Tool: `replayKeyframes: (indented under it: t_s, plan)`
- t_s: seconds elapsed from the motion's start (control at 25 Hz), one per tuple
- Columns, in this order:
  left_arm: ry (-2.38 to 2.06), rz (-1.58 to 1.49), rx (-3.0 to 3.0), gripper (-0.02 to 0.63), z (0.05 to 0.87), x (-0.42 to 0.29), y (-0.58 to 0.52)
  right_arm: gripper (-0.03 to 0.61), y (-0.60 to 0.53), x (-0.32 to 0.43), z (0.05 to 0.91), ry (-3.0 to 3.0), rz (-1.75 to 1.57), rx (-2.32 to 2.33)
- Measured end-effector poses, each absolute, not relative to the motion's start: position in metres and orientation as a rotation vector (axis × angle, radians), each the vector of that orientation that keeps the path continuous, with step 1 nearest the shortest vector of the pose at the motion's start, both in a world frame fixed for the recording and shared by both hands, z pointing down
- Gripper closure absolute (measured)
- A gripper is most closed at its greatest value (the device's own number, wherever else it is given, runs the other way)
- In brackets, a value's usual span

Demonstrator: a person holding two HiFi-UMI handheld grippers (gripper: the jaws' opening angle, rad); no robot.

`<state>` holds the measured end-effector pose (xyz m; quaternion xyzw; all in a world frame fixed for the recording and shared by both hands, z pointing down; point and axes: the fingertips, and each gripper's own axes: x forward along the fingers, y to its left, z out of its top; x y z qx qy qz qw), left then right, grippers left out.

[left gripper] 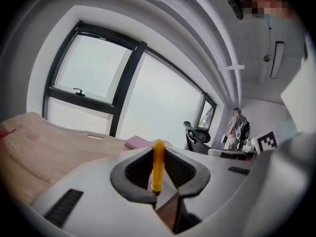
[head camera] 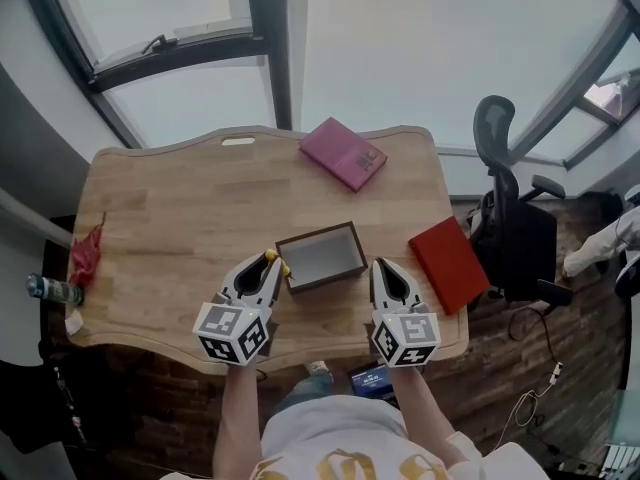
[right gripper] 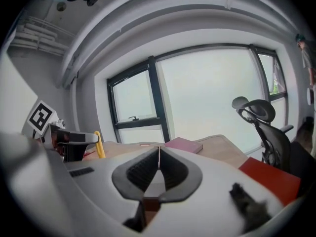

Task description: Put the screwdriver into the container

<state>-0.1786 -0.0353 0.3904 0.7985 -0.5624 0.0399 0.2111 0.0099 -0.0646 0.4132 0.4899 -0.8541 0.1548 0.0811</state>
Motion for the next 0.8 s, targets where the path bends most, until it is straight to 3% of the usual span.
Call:
replayKeyframes:
  t_s: [0.8]
  plan:
    - [-1.495, 0.154, 2.256, 0.538, 0.403, -0.179, -0.054, 0.546, -0.069, 0.006, 0.421, -2.523, 0.447, 1.508]
